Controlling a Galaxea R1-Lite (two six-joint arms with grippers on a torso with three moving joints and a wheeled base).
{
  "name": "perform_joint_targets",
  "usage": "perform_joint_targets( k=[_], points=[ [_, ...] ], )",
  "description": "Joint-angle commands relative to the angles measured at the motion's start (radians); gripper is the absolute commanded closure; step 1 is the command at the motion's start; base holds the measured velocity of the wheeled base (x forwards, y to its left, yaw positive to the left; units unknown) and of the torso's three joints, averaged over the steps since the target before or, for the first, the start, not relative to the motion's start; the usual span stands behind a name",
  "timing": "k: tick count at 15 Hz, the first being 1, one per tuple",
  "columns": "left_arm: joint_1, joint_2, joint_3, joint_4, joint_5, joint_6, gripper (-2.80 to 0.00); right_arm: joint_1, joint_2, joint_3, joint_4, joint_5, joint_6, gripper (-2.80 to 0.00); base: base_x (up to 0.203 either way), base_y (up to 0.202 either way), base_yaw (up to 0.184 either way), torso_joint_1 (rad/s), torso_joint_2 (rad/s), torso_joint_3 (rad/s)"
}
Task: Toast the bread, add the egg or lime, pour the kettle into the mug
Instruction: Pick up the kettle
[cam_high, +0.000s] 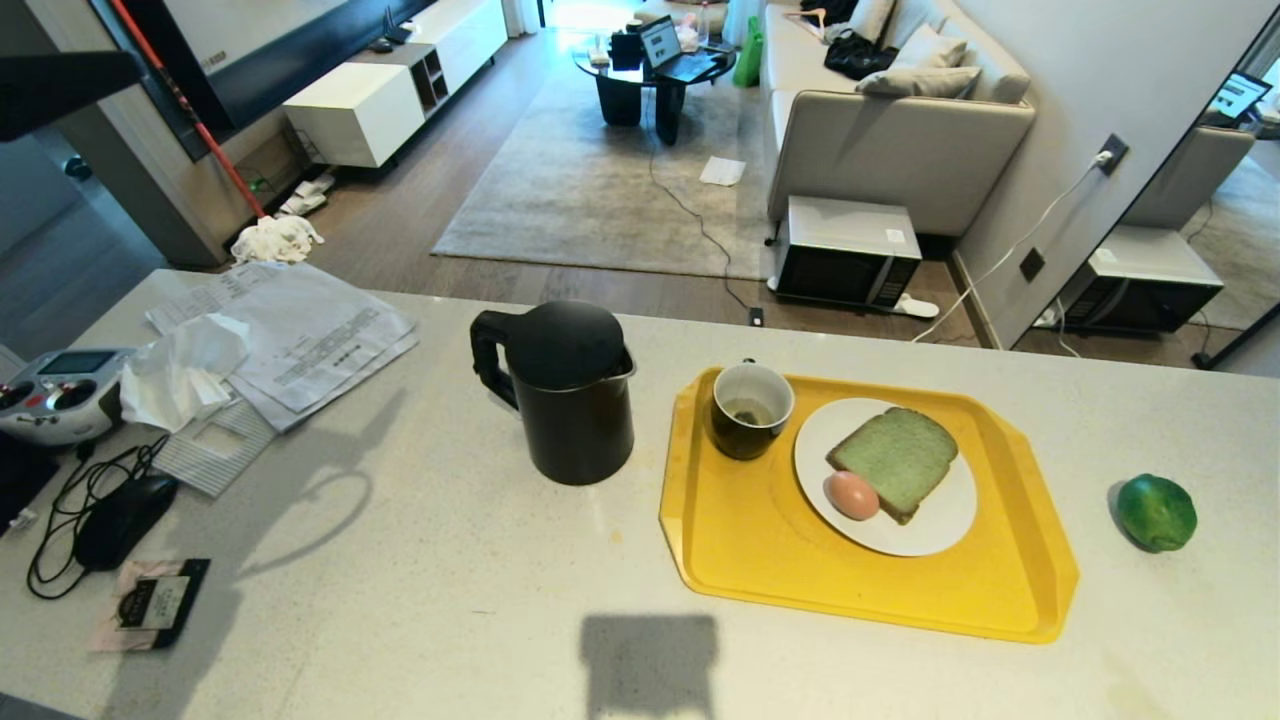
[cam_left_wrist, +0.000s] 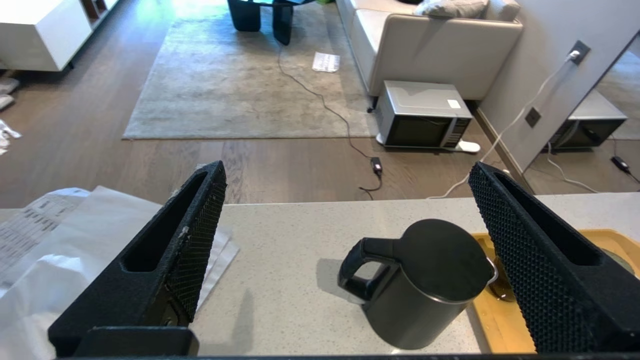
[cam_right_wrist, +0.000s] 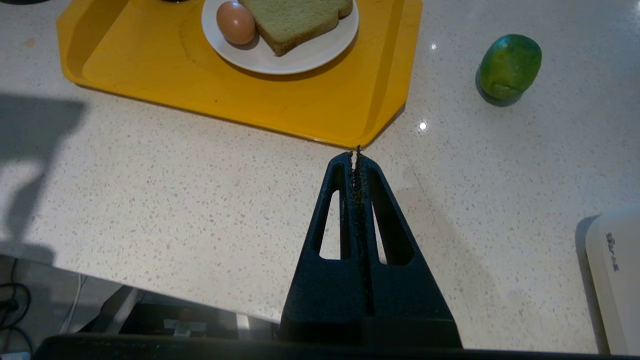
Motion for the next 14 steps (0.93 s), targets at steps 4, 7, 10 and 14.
perform_joint_targets(
  k=[4, 7, 10, 14],
  points=[
    [-0.031, 0.018, 0.000, 0.004, -0.002, 0.003, -2.80, 0.000, 0.001, 0.000, 0.001, 0.000, -0.001, 0.00, 0.000, 0.000, 0.000, 0.000, 0.00, 0.000],
    [-0.023, 0.058, 0.017, 0.030, -0.001, 0.004, -2.80, 0.000, 0.001, 0.000, 0.001, 0.000, -0.001, 0.00, 0.000, 0.000, 0.000, 0.000, 0.00, 0.000],
    [0.041, 0.073, 0.119, 0.086, -0.012, 0.003, -2.80, 0.000, 0.001, 0.000, 0.001, 0.000, -0.001, 0.00, 0.000, 0.000, 0.000, 0.000, 0.00, 0.000],
    [0.092, 0.185, 0.319, -0.055, -0.065, 0.085, -2.80, 0.000, 0.001, 0.000, 0.002, 0.000, -0.001, 0.00, 0.000, 0.000, 0.000, 0.000, 0.00, 0.000]
  ],
)
